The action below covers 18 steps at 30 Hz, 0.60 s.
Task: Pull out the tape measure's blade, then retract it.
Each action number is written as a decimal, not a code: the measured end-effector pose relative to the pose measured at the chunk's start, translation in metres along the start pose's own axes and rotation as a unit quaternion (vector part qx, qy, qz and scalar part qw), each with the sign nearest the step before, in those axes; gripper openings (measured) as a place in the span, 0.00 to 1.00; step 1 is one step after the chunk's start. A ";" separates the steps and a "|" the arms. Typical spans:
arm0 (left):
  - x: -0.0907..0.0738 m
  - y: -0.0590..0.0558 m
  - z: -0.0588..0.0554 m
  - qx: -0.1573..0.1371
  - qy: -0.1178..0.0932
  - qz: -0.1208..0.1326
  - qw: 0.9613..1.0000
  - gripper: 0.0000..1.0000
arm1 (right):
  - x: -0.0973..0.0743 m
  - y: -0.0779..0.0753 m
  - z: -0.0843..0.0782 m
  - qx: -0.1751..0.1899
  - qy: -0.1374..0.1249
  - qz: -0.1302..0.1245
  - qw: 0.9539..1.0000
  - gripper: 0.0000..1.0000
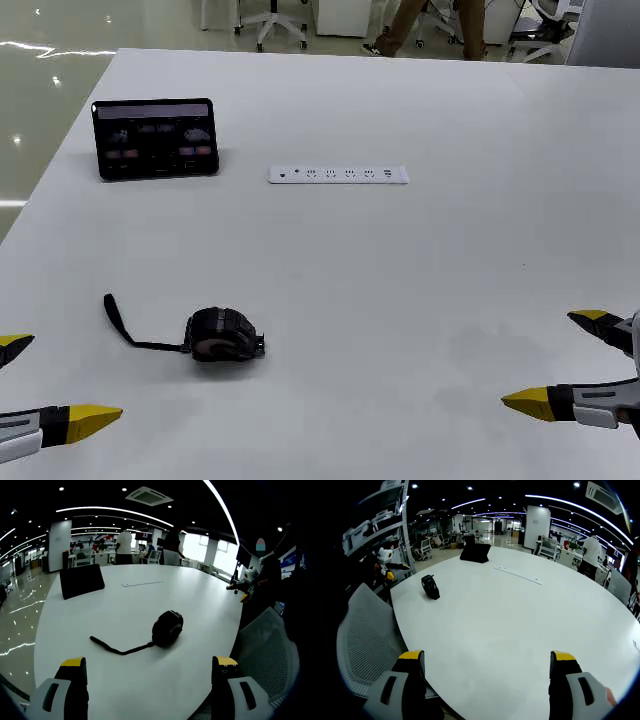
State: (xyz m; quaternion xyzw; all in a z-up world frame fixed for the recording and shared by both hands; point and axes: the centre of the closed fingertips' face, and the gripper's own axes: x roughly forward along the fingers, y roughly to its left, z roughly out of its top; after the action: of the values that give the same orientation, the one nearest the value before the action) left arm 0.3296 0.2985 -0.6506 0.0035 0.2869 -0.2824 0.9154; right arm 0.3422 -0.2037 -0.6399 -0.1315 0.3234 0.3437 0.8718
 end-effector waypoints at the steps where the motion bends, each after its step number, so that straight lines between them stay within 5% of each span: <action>1: 0.000 0.000 0.000 0.000 0.000 0.000 1.000 1.00 | 0.000 0.000 0.000 0.000 0.000 0.000 1.000 1.00; 18: 0.000 -0.006 -0.005 0.000 0.002 -0.001 1.000 1.00 | 0.001 -0.003 -0.002 -0.005 -0.003 -0.001 1.000 1.00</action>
State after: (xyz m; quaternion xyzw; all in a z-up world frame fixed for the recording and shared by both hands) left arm 0.3242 0.2944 -0.6535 0.0036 0.2887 -0.2836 0.9144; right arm 0.3440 -0.2058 -0.6423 -0.1353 0.3193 0.3445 0.8724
